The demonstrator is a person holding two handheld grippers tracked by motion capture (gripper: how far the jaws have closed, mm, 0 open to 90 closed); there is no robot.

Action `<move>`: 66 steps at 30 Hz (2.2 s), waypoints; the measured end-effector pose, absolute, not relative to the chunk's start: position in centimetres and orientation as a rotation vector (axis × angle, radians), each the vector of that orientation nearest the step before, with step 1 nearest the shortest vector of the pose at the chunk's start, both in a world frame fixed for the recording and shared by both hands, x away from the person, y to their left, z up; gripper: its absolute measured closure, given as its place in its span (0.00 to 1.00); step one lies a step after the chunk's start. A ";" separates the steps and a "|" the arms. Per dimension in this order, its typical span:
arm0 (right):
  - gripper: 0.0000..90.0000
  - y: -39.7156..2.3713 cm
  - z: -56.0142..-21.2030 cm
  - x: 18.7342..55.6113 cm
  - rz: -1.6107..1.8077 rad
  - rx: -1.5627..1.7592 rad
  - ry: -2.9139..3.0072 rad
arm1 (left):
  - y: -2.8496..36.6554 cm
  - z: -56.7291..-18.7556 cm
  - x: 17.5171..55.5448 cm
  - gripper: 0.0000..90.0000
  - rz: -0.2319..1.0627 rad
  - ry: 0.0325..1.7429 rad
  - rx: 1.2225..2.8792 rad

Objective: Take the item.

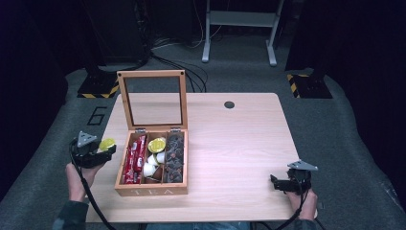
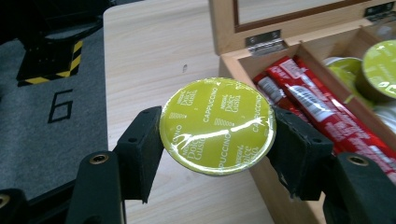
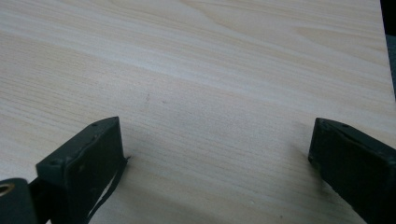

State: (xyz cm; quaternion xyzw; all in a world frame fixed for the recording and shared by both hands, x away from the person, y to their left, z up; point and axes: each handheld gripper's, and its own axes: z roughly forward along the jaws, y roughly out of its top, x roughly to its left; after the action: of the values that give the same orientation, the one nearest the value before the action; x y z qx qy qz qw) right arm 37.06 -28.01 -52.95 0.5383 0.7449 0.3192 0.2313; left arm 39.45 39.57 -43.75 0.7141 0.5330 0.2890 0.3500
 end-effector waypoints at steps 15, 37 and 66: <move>0.03 -28.0 -53.0 37.1 0.877 1.480 2.048 | 40.6 -47.6 41.5 0.42 0.720 1.478 1.827; 0.03 -28.0 -52.9 37.0 0.878 1.484 2.047 | 40.8 -51.0 43.5 0.42 0.692 1.525 1.862; 0.03 -28.0 -52.9 37.0 0.877 1.486 2.045 | 40.9 -49.4 39.5 0.18 0.716 1.498 1.845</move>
State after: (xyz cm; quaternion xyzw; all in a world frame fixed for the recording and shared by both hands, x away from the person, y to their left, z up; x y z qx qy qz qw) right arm 37.02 -27.97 -52.94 0.5404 0.7437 0.3190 0.2306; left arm 39.54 40.94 -49.41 0.7034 0.5709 0.2730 0.3237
